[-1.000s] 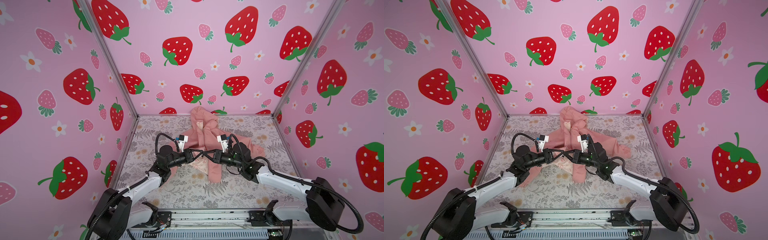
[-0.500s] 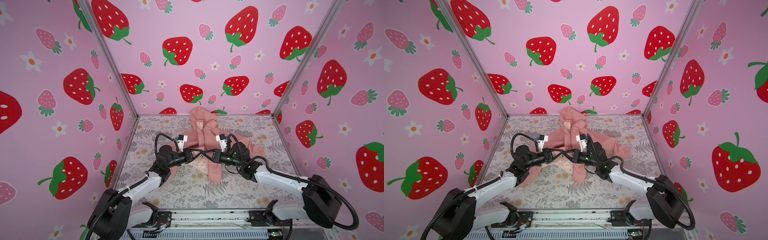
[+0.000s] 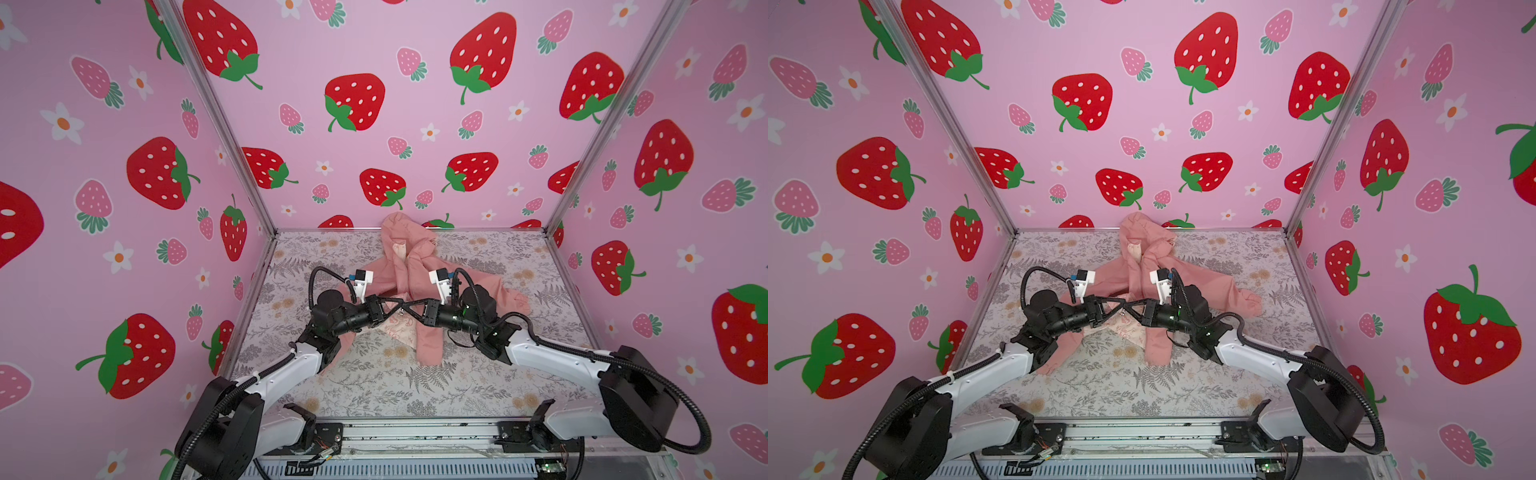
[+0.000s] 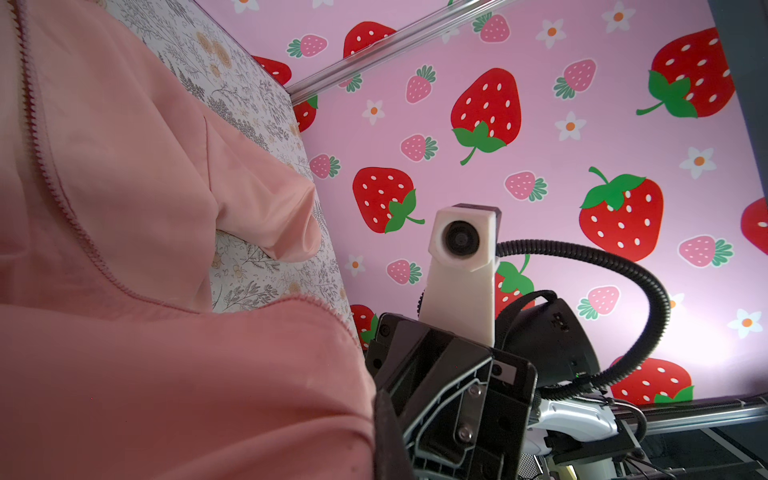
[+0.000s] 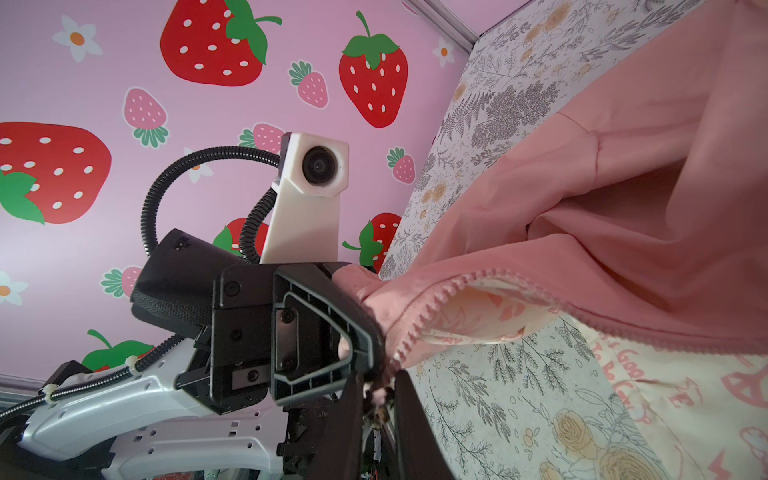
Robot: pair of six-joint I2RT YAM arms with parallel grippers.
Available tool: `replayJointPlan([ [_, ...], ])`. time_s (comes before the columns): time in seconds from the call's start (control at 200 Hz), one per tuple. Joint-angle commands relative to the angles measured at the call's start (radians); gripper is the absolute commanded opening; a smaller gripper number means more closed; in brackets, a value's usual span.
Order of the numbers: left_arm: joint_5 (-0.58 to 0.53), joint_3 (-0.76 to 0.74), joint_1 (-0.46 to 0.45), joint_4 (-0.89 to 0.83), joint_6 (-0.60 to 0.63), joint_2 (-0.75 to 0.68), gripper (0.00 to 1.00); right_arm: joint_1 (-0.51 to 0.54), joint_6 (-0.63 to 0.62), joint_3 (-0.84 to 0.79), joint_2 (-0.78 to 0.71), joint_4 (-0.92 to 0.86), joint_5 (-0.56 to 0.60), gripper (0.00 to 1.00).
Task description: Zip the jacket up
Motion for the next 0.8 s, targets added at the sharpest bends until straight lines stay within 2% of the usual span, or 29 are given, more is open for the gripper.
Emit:
replayJointPlan([
  [0.0,0.027,0.052,-0.009,0.088,-0.013,-0.005,0.0,0.053,-0.023,0.012,0.028,-0.01,-0.081,0.15],
  [0.47,0.028,0.051,-0.008,0.094,-0.021,-0.009,0.0,0.107,-0.022,0.004,0.081,0.022,-0.08,0.15],
  [0.795,0.027,0.048,-0.001,0.094,-0.027,-0.018,0.0,0.124,-0.062,-0.005,0.085,-0.04,-0.073,0.15],
])
